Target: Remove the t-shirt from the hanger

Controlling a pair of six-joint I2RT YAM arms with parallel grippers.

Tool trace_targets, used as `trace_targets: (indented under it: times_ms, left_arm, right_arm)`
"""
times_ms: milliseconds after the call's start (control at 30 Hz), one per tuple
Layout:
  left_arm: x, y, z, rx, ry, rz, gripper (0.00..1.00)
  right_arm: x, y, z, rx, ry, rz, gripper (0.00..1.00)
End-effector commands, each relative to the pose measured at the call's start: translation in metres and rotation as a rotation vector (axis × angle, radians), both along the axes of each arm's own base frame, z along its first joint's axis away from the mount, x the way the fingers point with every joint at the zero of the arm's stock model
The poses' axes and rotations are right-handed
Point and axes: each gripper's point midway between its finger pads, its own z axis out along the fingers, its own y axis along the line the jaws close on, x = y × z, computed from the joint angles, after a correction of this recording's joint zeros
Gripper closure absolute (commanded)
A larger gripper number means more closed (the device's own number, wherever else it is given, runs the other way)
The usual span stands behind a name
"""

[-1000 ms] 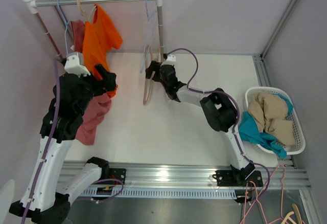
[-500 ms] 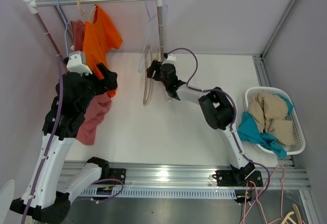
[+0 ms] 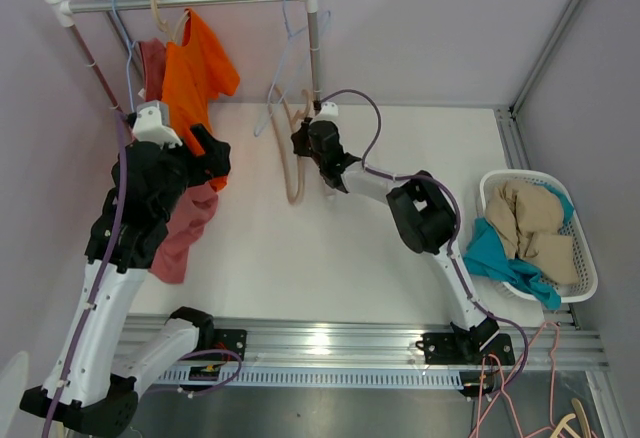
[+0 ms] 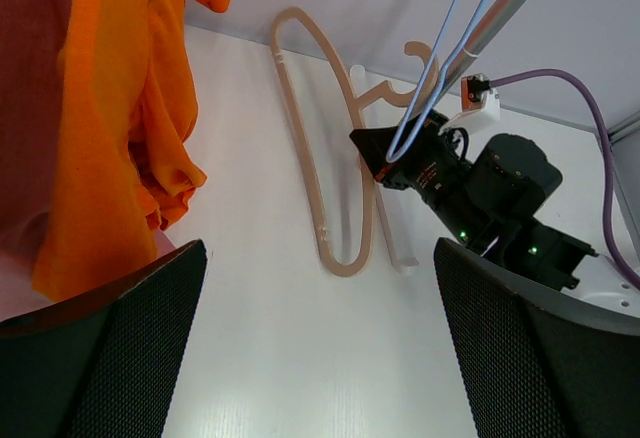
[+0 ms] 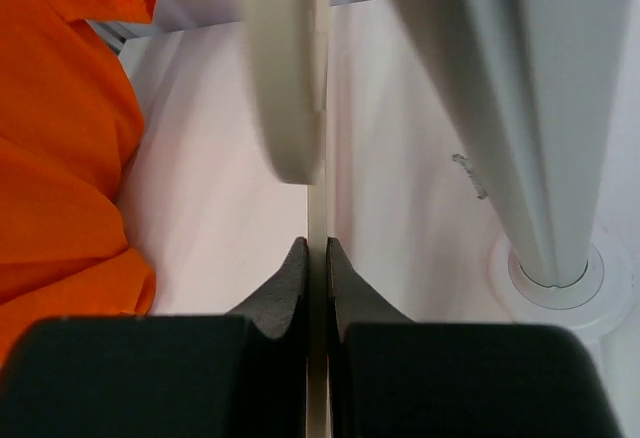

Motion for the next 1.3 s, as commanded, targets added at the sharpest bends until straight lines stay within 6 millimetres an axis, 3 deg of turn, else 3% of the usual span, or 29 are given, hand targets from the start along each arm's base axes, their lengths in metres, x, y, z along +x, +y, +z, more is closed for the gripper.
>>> trace_targets:
  times_ms: [0,200,233,267,300,333,367,400,433,500,533,600,700,833,867,900,967,1033,1100,1133,1200,1233,1267]
  left_arm:
    - [0.001,0.004,0.006,-0.010,-0.027,0.018,0.01]
    - [0.001,0.004,-0.001,-0.008,0.001,0.021,0.02]
    - [0.001,0.004,-0.006,-0.007,0.014,0.023,0.02]
    - [0.000,0.004,-0.010,-0.005,0.025,0.024,0.02]
    - [-0.002,0.005,-0.012,-0.011,0.031,0.027,0.02]
    - [-0.003,0.006,-0.022,-0.008,0.052,0.033,0.02]
    - [-0.005,0.007,-0.024,-0.010,0.050,0.035,0.02]
    - [-0.007,0.007,-0.026,-0.012,0.049,0.038,0.02]
    - [-0.013,0.010,-0.034,-0.011,0.051,0.045,0.02]
    - [-0.020,0.011,-0.044,-0.008,0.062,0.040,0.02]
    - [-0.029,0.013,-0.041,-0.014,0.043,0.037,0.02]
    - [-0.037,0.015,-0.040,-0.008,0.026,0.031,0.02]
    - [-0.053,0.022,-0.041,0.009,0.008,0.041,0.02]
    - [-0.068,0.034,-0.034,0.022,-0.011,0.076,0.00]
    - [-0.072,0.035,-0.033,0.022,-0.007,0.077,0.01]
    - [-0.075,0.036,-0.025,0.013,-0.021,0.082,0.00]
    - [-0.081,0.037,-0.026,0.008,0.002,0.085,0.00]
    - [-0.089,0.041,-0.017,-0.007,-0.010,0.100,0.01]
    - [-0.099,0.044,-0.010,-0.030,-0.025,0.106,0.01]
    - [-0.103,0.045,-0.007,-0.039,-0.037,0.109,0.01]
    - [-0.114,0.049,0.002,-0.060,-0.065,0.121,0.01]
    - [-0.120,0.053,0.006,-0.065,-0.085,0.135,0.01]
    - [-0.124,0.055,0.008,-0.068,-0.094,0.139,0.01]
  right_arm:
    - [-0.002,0.013,0.042,-0.016,-0.102,0.012,1.00]
    - [-0.027,0.022,0.075,-0.168,-0.140,0.008,1.00]
    - [-0.035,0.020,0.068,-0.202,-0.110,0.011,1.00]
    - [-0.042,0.016,0.084,-0.199,-0.120,-0.009,1.00]
    - [-0.053,0.018,0.087,-0.201,-0.115,-0.006,1.00]
    - [-0.066,0.014,0.072,-0.232,-0.079,-0.006,1.00]
    - [-0.076,0.010,0.089,-0.195,-0.073,-0.017,1.00]
    - [-0.089,0.011,0.090,-0.189,-0.057,-0.028,1.00]
    - [-0.103,0.004,0.072,-0.220,-0.005,-0.029,1.00]
    - [-0.129,-0.008,0.079,-0.191,0.060,-0.083,1.00]
    - [-0.143,-0.015,0.065,-0.208,0.096,-0.092,1.00]
    - [-0.167,-0.025,0.071,-0.163,0.151,-0.137,1.00]
    - [-0.208,-0.035,0.059,-0.224,0.196,-0.194,1.00]
    - [-0.262,-0.016,0.064,-0.247,0.190,-0.113,1.00]
    - [-0.284,-0.002,0.065,-0.257,0.182,-0.058,1.00]
    - [-0.294,0.005,0.068,-0.260,0.171,-0.036,1.00]
    - [-0.321,0.027,0.076,-0.278,0.126,0.065,1.00]
    - [-0.328,0.044,0.100,-0.256,0.081,0.081,1.00]
    - [-0.327,0.051,0.108,-0.313,0.033,0.074,1.00]
    - [-0.325,0.060,0.134,-0.277,0.006,0.076,1.00]
    - [-0.317,0.067,0.153,-0.292,-0.050,0.077,1.00]
    - [-0.313,0.072,0.183,-0.247,-0.081,0.070,1.00]
    - [-0.306,0.078,0.186,-0.255,-0.094,0.067,1.00]
